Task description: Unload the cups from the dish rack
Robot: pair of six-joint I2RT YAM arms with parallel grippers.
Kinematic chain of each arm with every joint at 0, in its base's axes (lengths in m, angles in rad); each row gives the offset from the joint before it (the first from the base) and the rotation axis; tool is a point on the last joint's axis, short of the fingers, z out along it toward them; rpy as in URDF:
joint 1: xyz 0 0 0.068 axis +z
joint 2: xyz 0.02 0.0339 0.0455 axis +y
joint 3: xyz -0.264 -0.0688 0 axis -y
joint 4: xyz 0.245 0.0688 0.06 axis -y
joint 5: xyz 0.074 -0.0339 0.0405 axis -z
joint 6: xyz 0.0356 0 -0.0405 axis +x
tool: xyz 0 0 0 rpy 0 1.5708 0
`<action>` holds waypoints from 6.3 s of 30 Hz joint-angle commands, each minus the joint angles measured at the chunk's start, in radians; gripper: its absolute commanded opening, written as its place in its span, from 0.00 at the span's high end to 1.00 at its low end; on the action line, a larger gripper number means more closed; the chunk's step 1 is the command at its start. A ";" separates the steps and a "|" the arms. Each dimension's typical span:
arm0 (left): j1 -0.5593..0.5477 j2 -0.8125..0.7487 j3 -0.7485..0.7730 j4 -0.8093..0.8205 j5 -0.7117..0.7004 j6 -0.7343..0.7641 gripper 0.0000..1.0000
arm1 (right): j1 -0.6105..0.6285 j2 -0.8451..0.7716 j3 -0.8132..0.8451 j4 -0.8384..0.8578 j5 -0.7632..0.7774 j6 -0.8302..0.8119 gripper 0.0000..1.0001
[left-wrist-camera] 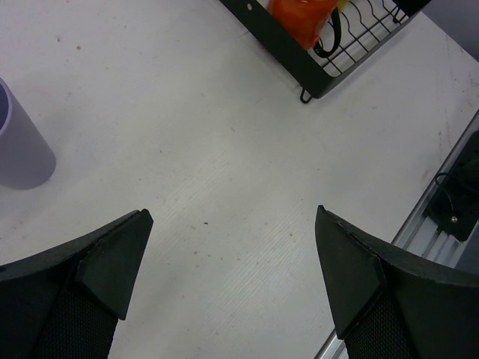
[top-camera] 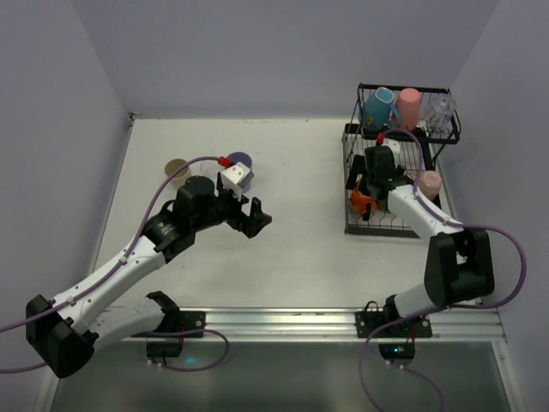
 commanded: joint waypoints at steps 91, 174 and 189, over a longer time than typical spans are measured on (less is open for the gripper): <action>-0.047 0.865 0.921 -0.344 -0.339 0.006 1.00 | 0.088 -0.882 -0.581 0.252 -0.544 0.294 0.01; -0.099 -0.223 -0.013 0.093 -0.050 0.058 0.00 | -0.194 0.056 0.044 0.027 0.084 -0.066 0.01; -0.099 -0.147 0.009 0.122 0.011 0.022 0.00 | -0.135 -0.137 -0.104 0.168 0.032 -0.047 0.41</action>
